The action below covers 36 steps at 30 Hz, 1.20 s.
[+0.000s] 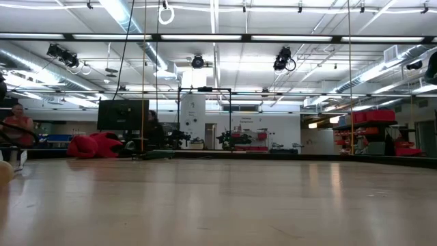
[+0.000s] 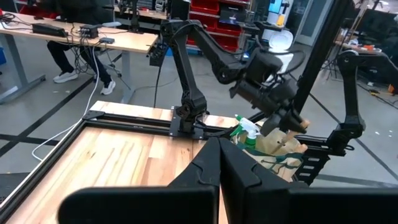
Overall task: Pick & Place Garden tools in Gardening bag
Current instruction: Put the brown trowel into the white gardening bag
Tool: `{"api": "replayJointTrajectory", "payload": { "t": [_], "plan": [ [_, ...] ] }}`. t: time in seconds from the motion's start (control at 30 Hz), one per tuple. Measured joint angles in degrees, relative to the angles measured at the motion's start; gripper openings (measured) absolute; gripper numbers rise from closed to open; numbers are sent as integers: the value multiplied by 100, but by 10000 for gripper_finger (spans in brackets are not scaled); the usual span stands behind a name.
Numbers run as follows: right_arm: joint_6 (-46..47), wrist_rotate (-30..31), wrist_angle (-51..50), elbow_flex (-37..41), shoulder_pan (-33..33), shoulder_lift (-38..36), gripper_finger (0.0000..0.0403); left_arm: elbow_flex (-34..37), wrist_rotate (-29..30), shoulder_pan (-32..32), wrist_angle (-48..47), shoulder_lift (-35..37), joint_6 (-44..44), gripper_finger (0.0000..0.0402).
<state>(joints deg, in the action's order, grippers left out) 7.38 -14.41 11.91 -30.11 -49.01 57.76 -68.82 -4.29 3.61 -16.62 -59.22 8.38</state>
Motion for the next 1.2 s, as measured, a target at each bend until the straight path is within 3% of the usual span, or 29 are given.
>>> {"api": "replayJointTrajectory", "payload": {
  "t": [0.43, 1.2],
  "plan": [
    [-55, 47, 63, 330, 2, 0, 79, -2, -2, 0, -81, 0, 0, 2],
    [-356, 42, 47, 330, 2, 0, 84, -2, 61, 1, -179, -2, 2, 2]
  ]
}}
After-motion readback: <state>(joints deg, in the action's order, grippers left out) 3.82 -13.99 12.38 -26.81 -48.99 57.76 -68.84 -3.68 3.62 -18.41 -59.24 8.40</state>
